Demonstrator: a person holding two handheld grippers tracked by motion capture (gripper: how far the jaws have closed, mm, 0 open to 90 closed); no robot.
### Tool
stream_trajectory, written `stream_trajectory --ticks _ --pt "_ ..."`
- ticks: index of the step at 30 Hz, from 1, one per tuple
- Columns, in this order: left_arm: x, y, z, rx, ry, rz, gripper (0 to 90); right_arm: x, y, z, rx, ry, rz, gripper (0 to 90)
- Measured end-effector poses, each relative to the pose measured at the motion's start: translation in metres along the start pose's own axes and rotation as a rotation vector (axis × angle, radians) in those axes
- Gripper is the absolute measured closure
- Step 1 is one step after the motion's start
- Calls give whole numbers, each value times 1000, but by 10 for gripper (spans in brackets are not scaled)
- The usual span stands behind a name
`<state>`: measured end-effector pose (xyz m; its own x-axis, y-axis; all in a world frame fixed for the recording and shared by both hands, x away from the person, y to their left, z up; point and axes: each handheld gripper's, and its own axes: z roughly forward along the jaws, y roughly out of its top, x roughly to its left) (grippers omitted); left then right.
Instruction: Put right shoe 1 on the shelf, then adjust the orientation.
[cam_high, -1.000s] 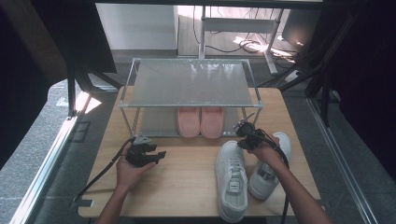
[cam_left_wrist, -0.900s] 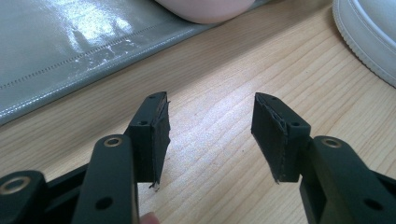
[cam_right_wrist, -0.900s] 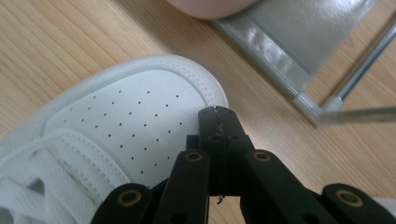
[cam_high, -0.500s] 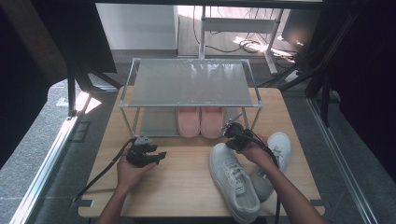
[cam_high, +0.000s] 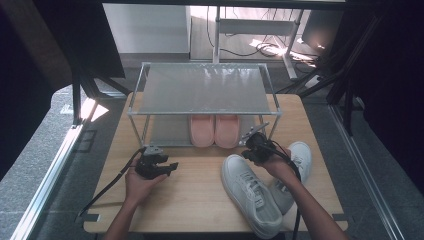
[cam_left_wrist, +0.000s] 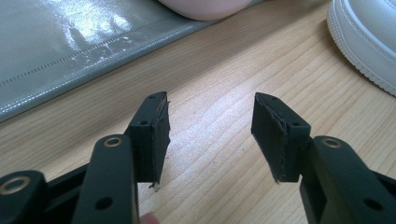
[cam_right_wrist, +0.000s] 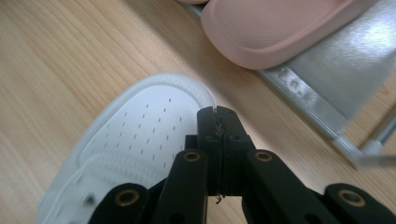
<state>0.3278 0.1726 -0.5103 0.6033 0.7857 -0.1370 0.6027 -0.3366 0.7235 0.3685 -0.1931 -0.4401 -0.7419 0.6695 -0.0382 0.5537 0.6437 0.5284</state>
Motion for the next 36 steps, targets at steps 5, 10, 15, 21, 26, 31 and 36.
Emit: stream_trajectory --ticks 5,10,15,21,26,31,36 --pt "-1 0 0 -1 -2 -8 476 2 -14 -17 -46 14 14 825" --pt "-1 0 -3 -12 1 -11 475 8 -25 -31 -86 13 15 724" --pt "-1 0 -4 -9 4 -8 475 16 -38 -47 -133 14 21 657" --pt "-1 1 -5 -15 2 -13 474 25 -53 -62 -162 12 23 621" --pt "-1 1 -5 -15 0 -14 472 31 -63 -65 -156 18 24 603" --pt "-2 1 -5 -14 0 -14 471 35 -72 -68 -157 22 36 585" --pt "-2 1 -6 -17 0 -14 471 37 -78 -68 -140 20 41 569"
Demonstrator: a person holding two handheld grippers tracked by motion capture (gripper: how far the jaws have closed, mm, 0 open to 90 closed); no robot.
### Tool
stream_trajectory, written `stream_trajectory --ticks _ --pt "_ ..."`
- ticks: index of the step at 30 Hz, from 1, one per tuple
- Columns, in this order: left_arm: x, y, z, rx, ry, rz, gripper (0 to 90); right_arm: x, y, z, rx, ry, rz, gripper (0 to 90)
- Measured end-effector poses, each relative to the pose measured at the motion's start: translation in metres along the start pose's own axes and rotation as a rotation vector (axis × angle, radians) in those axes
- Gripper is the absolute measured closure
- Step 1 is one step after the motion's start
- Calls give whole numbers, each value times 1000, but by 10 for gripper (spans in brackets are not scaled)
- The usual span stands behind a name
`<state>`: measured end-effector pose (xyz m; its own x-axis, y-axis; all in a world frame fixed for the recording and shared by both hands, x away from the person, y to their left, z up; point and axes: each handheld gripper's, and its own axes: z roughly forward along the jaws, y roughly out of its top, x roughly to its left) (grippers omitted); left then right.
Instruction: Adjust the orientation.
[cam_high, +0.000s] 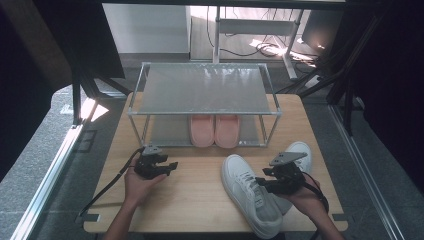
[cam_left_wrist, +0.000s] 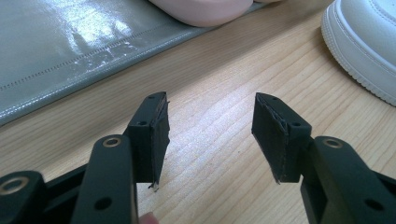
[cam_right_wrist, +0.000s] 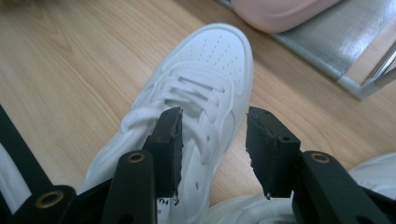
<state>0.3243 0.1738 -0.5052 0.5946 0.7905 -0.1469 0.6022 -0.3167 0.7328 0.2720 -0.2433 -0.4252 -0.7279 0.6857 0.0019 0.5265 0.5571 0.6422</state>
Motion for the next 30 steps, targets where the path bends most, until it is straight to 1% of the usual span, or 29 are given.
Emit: stream_trajectory --ticks 3,8,9,16,21,23,26,28,30 --pt "0 0 1 0 -3 0 471 2 -3 1 17 3 6 568" --pt "0 -1 3 5 -6 4 471 7 -5 3 42 8 -8 564" --pt "0 -1 3 5 -6 5 471 8 -5 3 48 5 -2 563" --pt "1 0 1 -1 -5 2 471 12 -6 11 99 -15 -8 571" --pt "1 0 1 -2 -8 2 471 14 -10 19 147 -30 -19 600" --pt "1 0 1 -3 -9 3 471 14 -11 22 157 -53 -24 629" --pt "1 0 1 -3 -10 2 471 15 -10 23 163 -61 -54 672" --pt "1 0 2 -2 -10 3 471 16 -9 24 174 -69 -60 691" --pt "1 0 2 0 -11 4 471 15 -7 25 187 -66 -69 712"
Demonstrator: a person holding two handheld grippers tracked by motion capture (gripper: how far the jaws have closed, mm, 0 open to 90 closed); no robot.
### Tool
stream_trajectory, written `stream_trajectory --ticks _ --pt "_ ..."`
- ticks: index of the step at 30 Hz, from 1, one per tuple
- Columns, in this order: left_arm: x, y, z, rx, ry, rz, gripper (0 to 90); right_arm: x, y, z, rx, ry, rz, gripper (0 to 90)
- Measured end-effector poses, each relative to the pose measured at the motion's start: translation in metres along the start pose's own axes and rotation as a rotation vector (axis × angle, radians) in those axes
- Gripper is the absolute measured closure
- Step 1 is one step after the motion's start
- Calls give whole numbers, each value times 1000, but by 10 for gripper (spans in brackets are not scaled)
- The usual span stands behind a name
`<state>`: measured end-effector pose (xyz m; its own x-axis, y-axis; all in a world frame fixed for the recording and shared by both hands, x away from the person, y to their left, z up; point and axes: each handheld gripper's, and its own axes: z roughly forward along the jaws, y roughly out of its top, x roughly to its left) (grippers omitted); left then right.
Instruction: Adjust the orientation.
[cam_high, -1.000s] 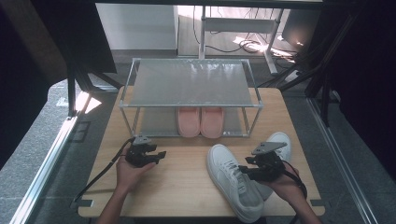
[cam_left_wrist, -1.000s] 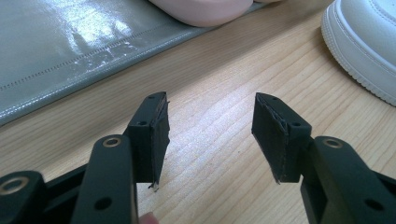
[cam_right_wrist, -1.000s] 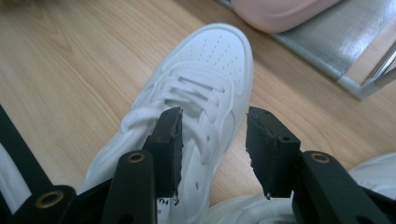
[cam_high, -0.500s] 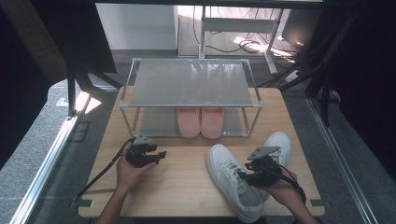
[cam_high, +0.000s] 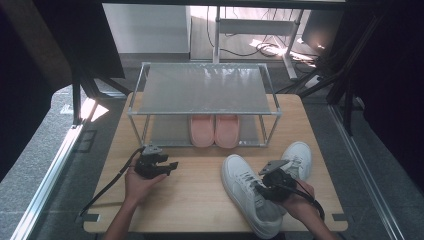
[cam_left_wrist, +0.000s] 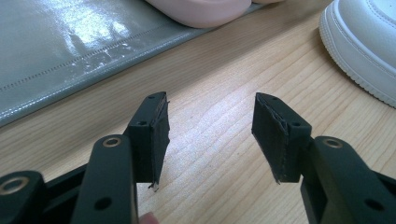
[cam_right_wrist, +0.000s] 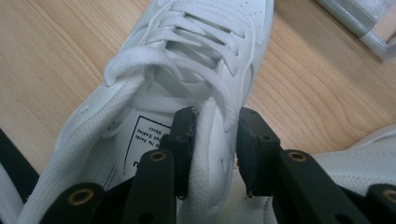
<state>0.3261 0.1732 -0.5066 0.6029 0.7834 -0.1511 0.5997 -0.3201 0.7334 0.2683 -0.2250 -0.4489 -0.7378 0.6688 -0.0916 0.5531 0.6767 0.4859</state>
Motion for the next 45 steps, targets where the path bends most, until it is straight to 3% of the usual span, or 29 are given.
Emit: stream_trajectory --ticks 9,13,24,32,45 --pt "0 0 0 0 1 0 471 -5 3 -1 28 12 -11 824" --pt "0 1 -1 -7 2 -1 471 -8 2 -1 14 34 23 833" --pt "1 0 -1 -4 3 2 471 -2 11 -11 -83 89 20 834" --pt "1 0 -1 -2 1 2 471 -6 19 -29 -154 77 35 836" --pt "1 0 -1 -3 3 2 471 -7 26 -45 -235 87 36 836"
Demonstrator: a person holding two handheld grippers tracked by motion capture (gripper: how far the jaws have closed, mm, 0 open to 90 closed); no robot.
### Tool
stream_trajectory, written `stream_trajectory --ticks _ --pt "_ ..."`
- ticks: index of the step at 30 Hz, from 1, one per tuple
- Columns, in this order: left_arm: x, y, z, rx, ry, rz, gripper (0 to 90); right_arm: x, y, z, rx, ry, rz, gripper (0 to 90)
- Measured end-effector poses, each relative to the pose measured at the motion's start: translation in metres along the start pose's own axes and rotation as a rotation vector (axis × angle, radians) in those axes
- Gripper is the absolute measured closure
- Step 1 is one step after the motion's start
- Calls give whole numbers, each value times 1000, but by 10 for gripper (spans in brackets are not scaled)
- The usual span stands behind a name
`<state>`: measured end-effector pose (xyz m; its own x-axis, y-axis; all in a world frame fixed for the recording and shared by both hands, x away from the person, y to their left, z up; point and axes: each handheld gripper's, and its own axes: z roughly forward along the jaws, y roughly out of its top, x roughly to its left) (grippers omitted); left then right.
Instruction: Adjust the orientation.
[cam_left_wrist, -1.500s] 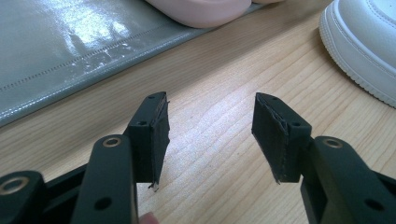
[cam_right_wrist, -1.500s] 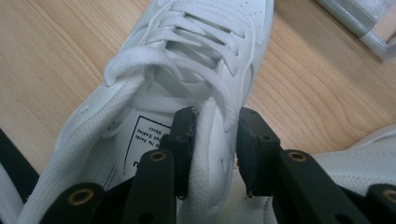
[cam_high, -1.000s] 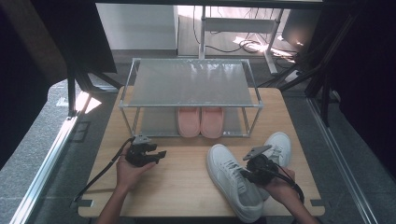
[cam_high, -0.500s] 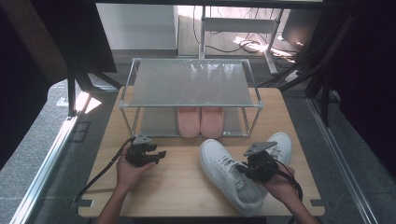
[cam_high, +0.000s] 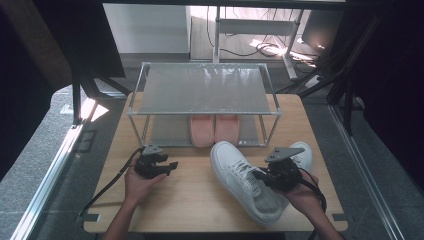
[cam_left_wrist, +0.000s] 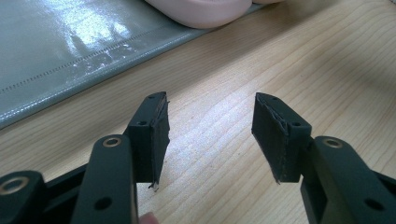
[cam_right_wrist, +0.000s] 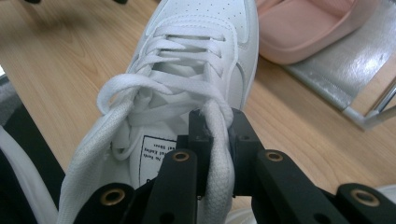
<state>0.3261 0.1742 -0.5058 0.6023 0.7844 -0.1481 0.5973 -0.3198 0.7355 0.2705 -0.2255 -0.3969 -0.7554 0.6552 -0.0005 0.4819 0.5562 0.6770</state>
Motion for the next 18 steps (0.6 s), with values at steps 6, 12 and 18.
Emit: stream_trajectory --ticks 6,12,18 --pt "0 0 1 2 0 1 471 -1 9 -5 -38 5 -3 836" --pt "0 0 1 4 2 3 471 -4 18 -11 -93 25 10 836" --pt "0 -1 2 5 0 2 471 -4 29 -16 -154 21 8 835"
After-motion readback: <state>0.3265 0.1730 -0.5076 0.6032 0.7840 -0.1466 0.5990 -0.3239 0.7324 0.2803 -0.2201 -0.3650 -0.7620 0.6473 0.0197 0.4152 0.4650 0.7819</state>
